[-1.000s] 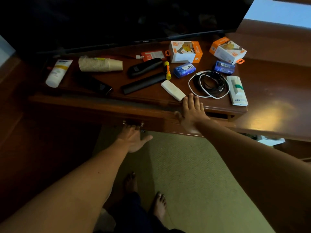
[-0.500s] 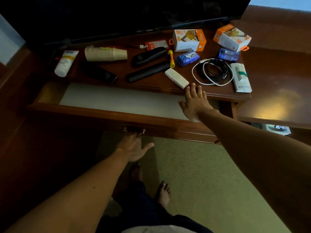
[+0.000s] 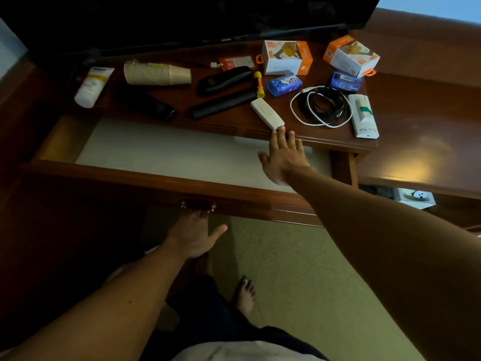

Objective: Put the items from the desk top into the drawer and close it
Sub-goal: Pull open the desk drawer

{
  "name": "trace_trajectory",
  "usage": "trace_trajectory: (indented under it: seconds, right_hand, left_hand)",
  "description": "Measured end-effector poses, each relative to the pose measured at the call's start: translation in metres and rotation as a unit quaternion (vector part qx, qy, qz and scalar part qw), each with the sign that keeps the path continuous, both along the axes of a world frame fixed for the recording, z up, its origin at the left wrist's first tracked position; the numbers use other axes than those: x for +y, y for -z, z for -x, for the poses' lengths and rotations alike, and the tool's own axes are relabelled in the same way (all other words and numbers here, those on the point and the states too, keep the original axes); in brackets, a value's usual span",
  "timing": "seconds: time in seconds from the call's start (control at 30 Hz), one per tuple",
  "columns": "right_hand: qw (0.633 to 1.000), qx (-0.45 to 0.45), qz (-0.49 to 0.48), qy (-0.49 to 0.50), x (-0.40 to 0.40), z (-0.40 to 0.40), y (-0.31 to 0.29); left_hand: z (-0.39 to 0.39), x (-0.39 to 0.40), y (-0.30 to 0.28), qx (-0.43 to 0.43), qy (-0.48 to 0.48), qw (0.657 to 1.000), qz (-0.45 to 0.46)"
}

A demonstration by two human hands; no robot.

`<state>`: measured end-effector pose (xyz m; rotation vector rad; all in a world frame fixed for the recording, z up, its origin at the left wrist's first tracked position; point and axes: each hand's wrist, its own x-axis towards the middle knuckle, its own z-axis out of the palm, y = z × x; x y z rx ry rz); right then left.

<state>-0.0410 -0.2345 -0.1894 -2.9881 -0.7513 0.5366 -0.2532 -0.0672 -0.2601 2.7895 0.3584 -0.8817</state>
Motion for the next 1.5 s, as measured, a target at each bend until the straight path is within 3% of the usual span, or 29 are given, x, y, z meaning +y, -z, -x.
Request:
trace_trajectory:
  seconds: [0.27, 1.0, 1.3, 1.37, 1.43, 1.5]
  right_hand:
    - [0.999, 0.001, 0.053, -0.002, 0.005, -0.004, 0.002]
    - [0.998, 0.003, 0.065, -0.001, -0.002, -0.013, -0.009]
    - [1.0, 0.023, 0.011, -0.002, -0.018, 0.021, -0.004]
    - [0.999, 0.039, 0.008, -0.025, -0.024, 0.039, -0.001]
    - [0.997, 0.058, 0.013, -0.047, -0.028, 0.053, -0.002]
    - [0.996, 0.074, -0.001, -0.046, -0.03, 0.059, -0.006]
  left_hand:
    - [0.028, -0.01, -0.001, -0.016, -0.012, 1.0, 0.009]
    - [0.087, -0.028, -0.004, -0.036, -0.032, 0.999, 0.021]
    - [0.089, -0.032, -0.016, 0.028, 0.009, 1.0, -0.012]
    - [0.077, -0.036, -0.027, 0.076, 0.033, 0.996, -0.018]
    - [0.055, -0.042, -0.055, 0.147, 0.039, 0.988, 0.028]
    - [0.021, -0.051, -0.091, 0.164, 0.039, 0.98, 0.106]
